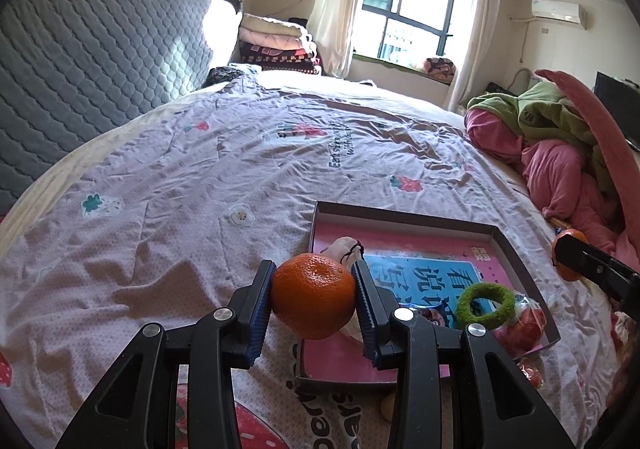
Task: Organize objects
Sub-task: 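Lower both held oranges into the tray beside the snack packet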
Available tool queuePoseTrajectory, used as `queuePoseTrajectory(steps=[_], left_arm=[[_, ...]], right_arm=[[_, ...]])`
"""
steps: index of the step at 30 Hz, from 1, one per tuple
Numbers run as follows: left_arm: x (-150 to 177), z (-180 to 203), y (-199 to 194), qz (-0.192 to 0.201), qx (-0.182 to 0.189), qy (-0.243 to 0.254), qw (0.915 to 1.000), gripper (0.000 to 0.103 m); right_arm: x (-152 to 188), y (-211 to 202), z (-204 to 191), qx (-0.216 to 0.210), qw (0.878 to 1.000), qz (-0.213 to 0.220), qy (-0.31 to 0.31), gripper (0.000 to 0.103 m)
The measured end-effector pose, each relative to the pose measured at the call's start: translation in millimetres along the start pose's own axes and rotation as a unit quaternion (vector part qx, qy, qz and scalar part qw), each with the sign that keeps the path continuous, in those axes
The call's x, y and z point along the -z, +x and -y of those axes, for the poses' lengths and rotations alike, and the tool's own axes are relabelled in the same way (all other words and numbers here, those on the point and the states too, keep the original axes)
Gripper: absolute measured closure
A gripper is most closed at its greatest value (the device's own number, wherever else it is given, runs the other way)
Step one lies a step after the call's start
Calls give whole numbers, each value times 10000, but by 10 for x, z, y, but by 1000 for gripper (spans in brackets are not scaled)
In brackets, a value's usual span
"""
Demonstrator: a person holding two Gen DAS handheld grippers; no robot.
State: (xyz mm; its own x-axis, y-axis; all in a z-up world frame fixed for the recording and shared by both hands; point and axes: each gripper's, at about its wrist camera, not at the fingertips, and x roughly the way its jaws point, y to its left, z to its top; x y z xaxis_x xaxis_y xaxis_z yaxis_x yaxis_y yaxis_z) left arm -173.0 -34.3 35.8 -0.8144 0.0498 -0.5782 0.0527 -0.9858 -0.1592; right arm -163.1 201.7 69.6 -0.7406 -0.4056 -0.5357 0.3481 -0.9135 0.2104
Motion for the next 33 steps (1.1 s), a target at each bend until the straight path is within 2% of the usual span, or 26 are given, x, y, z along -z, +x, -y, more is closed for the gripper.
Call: queuePoseTrajectory(steps=[22,33], left_arm=[[250,304,229,-459,54,446,9979,63],[301,365,280,-642,89,530,9965,63]], right_arm=[[402,399,-67,104,9972,-702,-243,66],[454,475,-94,132,9959,-838,-304,66]])
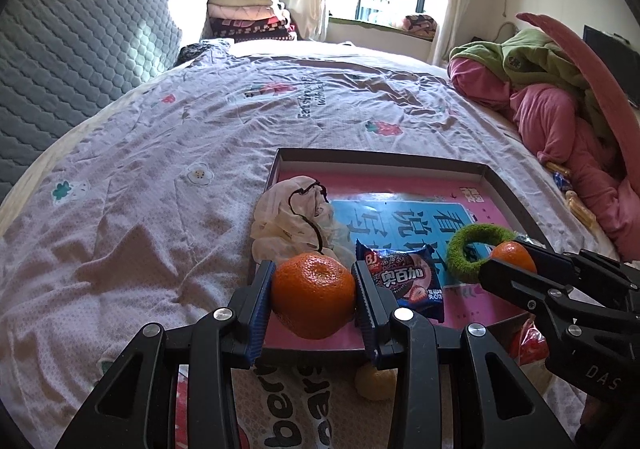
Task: Organize objects
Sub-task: 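Lower both held oranges into the tray beside the snack packet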
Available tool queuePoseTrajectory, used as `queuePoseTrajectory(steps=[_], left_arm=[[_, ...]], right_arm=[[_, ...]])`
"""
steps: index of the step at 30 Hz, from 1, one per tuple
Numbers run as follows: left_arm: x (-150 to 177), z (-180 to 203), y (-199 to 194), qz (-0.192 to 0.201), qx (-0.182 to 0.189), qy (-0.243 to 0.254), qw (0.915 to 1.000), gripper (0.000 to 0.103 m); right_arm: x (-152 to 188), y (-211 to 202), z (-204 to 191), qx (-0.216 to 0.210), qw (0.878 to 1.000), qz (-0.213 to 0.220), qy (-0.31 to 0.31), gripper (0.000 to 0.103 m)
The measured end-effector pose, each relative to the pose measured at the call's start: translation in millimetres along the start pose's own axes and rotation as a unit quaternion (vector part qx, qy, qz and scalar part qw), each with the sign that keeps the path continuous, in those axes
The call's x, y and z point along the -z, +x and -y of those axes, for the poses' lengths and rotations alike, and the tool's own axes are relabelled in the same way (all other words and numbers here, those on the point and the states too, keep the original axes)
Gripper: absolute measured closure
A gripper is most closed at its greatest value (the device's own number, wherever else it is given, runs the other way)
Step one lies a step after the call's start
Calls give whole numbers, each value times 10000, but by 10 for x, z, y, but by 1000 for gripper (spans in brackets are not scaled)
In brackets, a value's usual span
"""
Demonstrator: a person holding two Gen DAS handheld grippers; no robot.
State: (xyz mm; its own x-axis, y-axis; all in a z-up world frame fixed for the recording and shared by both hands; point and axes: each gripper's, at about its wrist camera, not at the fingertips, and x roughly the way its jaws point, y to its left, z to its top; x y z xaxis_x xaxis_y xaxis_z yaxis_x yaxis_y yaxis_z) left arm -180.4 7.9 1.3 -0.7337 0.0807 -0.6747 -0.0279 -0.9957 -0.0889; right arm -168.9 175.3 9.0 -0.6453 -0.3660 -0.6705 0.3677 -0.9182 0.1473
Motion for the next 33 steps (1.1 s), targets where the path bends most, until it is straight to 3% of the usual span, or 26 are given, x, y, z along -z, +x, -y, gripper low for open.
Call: queuePoseTrajectory(steps=[17,33], left_arm=[[74,70,198,-228,-106,101,9996,63],[76,79,356,-316,-144,11,9994,63]], right_arm=[[107,220,-2,28,9994,-351,-49,66],[150,380,84,314,9983,-484,8,66]])
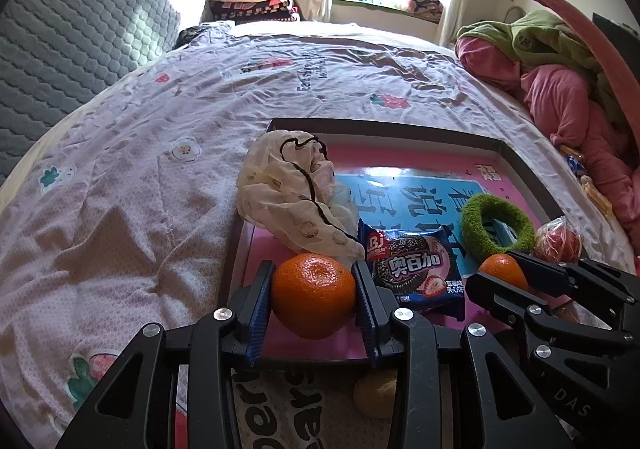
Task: Organize objects
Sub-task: 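Lower both held oranges into the tray beside the snack packet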
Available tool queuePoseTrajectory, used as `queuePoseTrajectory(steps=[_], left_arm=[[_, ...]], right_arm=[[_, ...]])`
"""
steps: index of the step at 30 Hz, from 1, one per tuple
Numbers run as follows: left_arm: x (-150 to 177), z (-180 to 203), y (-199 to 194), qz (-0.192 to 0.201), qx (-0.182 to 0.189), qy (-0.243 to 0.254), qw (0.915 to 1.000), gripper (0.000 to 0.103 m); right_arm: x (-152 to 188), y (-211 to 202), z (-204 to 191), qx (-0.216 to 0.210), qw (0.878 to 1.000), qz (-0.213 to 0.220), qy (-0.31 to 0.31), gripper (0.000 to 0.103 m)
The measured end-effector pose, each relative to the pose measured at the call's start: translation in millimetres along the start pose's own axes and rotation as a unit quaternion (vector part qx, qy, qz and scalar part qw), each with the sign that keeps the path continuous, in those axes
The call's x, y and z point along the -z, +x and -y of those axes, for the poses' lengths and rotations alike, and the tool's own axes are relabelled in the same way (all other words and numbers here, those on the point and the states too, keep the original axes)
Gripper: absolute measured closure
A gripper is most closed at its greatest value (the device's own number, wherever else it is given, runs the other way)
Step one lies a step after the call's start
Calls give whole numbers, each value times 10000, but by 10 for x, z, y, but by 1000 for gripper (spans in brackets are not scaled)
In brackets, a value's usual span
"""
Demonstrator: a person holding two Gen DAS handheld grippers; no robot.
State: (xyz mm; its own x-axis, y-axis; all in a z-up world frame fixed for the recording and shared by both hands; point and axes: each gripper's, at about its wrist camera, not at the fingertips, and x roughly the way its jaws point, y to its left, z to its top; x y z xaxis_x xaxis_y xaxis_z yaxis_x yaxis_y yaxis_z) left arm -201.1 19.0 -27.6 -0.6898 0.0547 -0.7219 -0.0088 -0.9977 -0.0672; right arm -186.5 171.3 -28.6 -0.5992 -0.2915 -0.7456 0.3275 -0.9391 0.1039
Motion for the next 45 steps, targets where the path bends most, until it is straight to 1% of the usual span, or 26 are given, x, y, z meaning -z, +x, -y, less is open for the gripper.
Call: queuePoseTrajectory(steps=[5,14,20,32,45], left_arm=[[1,-27,67,-58,-10,-74,10000,63],[3,-25,127,-80,-31,-49,10000,63],[-1,-37,151,-89,-10,-176,9998,63],[10,6,181,-138,-59,-27,9999,63],[29,119,157,-114,-182,270,9994,63]], right_arm=[[-1,49,24,31,10000,-19,81,66],[-20,98,27,141,9998,-12,111,66],[-23,138,47,135,9996,-70,221,65],[-19,150,62,141,9995,-81,271,65],[-3,144,6,313,9995,-86,19,65]])
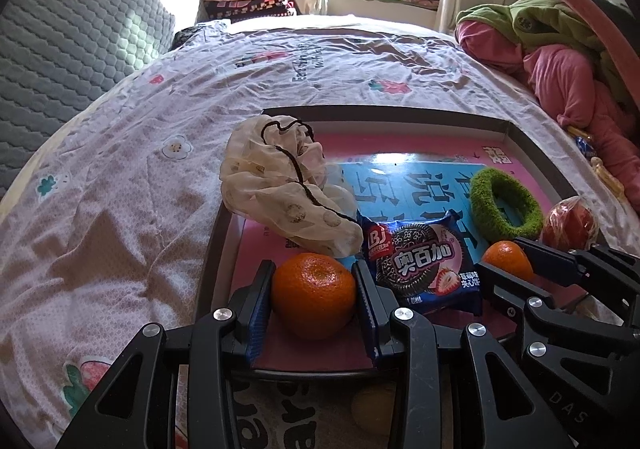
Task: Organize objects
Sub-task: 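Lower both held oranges into the tray beside the snack packet, then open the right tool to release its orange into the tray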
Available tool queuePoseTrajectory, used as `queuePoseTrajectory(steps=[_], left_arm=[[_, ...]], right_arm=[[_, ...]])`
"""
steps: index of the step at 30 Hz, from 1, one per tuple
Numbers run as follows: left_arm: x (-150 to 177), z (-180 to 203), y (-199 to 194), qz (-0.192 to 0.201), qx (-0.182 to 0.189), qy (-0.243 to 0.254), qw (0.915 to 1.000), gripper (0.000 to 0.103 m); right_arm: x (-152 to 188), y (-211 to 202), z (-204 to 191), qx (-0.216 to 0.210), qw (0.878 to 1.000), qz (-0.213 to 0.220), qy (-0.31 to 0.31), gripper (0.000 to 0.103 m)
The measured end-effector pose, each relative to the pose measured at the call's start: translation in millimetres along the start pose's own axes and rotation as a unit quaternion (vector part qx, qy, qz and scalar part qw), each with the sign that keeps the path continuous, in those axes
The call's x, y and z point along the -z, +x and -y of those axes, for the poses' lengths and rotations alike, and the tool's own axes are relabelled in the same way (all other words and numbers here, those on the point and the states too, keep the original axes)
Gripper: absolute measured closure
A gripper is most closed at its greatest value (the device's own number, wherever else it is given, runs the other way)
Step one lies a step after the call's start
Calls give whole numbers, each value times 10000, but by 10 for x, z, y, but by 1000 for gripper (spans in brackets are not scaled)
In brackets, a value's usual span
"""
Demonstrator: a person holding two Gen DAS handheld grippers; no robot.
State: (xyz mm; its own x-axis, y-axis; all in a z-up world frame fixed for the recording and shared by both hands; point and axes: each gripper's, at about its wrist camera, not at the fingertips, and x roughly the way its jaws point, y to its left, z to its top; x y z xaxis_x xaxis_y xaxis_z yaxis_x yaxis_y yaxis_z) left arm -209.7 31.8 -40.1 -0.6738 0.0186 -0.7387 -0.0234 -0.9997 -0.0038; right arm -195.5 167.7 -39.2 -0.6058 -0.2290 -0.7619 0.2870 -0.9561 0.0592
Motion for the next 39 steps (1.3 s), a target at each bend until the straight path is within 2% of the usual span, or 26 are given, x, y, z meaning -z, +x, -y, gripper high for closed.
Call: queuePoseTrajectory(steps=[7,21,31,34,39], left_arm=[[10,12,3,-27,-6,29,10000,64],[-1,-11,-1,-49,76,-33,10000,63],[-9,-91,0,-70,105,-102,9999,63],[-9,-137,-9,-89,213,-188,9996,63],[-17,-156,-76,27,211,-135,9997,60]], right_arm=[[-1,-18,-7,85,9999,-18,-97,64],[-10,-160,1,127,9996,37,-265,48],[-49,-367,87,14,9996,258,-113,46],[-48,-417,119,-41,9995,304,-53,46],[-58,-458,158,-90,9994,338,20,46]])
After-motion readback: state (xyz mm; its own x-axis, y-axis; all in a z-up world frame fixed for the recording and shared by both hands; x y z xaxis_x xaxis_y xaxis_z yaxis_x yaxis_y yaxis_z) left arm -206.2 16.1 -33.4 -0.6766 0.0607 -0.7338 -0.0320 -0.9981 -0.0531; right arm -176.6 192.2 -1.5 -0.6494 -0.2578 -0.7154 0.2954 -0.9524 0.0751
